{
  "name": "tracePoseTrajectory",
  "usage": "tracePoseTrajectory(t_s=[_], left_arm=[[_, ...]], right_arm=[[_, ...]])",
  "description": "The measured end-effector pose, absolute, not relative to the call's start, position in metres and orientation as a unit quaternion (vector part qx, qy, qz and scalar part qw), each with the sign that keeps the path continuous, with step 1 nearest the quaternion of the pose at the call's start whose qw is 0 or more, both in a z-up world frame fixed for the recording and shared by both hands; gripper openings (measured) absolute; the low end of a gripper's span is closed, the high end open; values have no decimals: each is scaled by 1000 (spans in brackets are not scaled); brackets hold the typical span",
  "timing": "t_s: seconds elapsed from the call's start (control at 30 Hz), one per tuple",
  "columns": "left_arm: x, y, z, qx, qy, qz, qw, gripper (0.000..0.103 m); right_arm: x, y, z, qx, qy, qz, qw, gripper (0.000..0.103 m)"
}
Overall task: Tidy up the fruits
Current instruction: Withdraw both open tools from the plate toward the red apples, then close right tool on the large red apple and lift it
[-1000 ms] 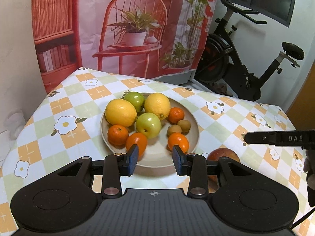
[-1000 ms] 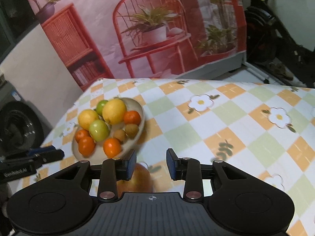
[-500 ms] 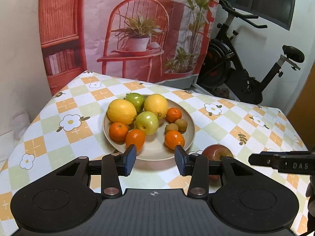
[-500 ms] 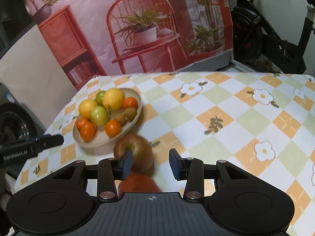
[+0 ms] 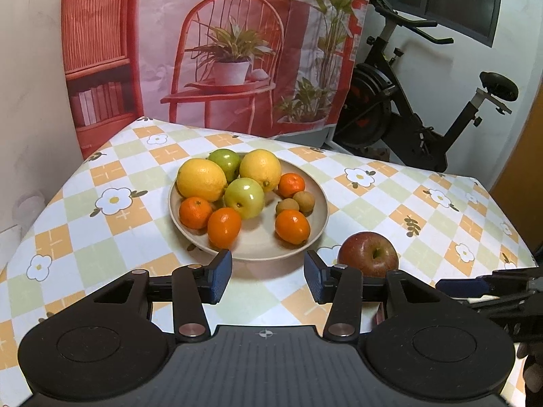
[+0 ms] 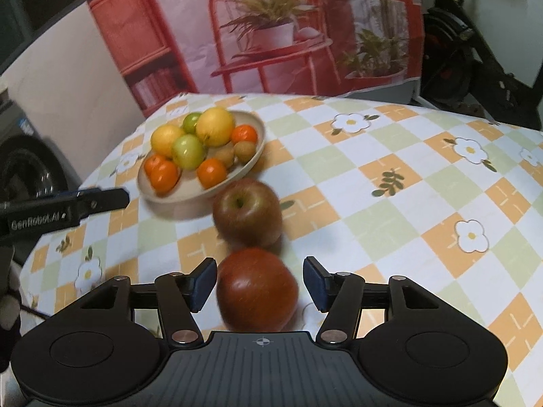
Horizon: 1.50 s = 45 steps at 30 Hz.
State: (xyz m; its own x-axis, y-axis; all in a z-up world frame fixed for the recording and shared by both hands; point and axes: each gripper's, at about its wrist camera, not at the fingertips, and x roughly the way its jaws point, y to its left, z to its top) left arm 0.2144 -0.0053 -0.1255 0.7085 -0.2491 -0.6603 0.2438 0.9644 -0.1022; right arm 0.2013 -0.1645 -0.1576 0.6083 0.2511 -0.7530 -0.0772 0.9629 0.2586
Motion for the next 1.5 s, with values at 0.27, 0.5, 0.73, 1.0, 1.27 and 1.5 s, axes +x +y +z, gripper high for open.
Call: tracePoseTrajectory(t_s=[0.27, 0.5, 0.73, 1.0, 1.27, 1.5], left_arm=[[214, -6, -128, -6, 358, -134, 924, 49], [214, -6, -128, -10, 358, -135, 924, 49], [212, -9, -129, -11, 359, -142, 922, 49], [212, -11, -131, -12, 362, -146, 921, 49], [212, -13, -132, -12, 363, -149, 920, 49], [213, -15, -133, -12, 365, -151, 919, 49]], right_arm=[[200, -156, -162, 75, 443, 99, 888, 58], [198, -174, -165, 90, 440, 83, 890, 55], [199, -199, -164, 116, 429, 59, 894, 55], [199, -225, -165, 140, 420, 25, 896, 54], [200, -236, -169, 173, 417, 19, 892, 53], [200, -227, -166, 162, 413, 33, 896, 52]])
